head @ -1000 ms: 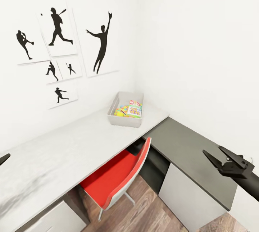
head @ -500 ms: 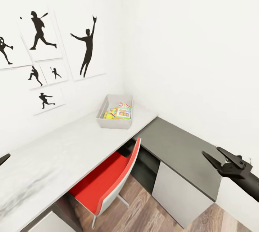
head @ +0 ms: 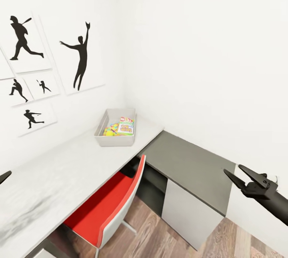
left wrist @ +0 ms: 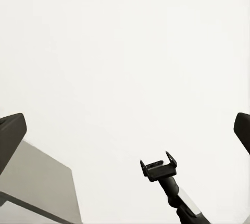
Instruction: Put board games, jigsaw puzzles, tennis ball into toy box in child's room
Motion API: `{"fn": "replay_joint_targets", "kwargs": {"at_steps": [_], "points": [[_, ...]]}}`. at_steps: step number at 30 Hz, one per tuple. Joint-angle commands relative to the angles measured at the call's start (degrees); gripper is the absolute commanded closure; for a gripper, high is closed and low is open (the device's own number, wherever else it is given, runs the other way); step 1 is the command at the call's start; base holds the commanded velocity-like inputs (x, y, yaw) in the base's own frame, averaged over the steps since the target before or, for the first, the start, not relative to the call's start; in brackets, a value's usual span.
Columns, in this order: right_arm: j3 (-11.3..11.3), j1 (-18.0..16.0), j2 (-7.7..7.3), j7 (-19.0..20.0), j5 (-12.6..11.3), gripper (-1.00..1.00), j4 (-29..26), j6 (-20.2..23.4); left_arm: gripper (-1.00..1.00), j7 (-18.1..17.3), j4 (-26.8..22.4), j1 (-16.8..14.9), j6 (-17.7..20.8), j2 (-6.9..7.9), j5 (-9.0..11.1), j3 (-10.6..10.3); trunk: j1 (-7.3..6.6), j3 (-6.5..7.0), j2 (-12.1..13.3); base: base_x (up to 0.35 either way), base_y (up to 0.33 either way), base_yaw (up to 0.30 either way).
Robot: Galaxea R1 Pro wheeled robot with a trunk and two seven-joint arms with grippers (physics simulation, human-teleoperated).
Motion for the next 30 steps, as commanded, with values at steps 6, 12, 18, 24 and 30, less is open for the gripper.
{"fn": "replay_joint_targets", "kwargs": {"at_steps": [6, 12, 18, 24, 30], "points": [[0.0, -0.1, 0.0, 0.2, 0.1, -1.0, 0.0, 0.2, -1.0, -0.2, 0.0, 0.0, 0.6, 0.01, -0.1, 0.0, 0.04, 0.34, -0.1, 0.0, 0.0, -0.209], [0.1, -0.1, 0.0, 0.2, 0.1, -1.0, 0.0, -0.4, -1.0, -0.2, 0.0, 0.0, 0.6, 0.01, -0.1, 0.0, 0.04, 0.79, -0.1, 0.0, 0.0, -0.209], [0.1, -0.1, -0.06, 0.2, 0.1, -1.0, 0.0, -1.9, -1.0, -0.2, 0.0, 0.0, 0.6, -0.06, -0.1, 0.0, 0.04, 1.25, -0.1, 0.0, 0.0, -0.209], [0.1, -0.1, -0.07, 0.2, 0.1, -1.0, 0.1, -2.0, -1.0, -0.2, 0.0, 0.0, 0.6, -0.08, -0.1, 0.0, 0.04, 1.7, -0.1, 0.0, 0.0, -0.209], [0.1, -0.1, -0.06, 0.3, 0.1, -1.0, 0.1, -2.1, -1.0, -0.2, 0.0, 0.0, 0.6, -0.15, -0.1, 0.0, 0.04, 2.15, -0.1, 0.0, 0.0, -0.209]]}}
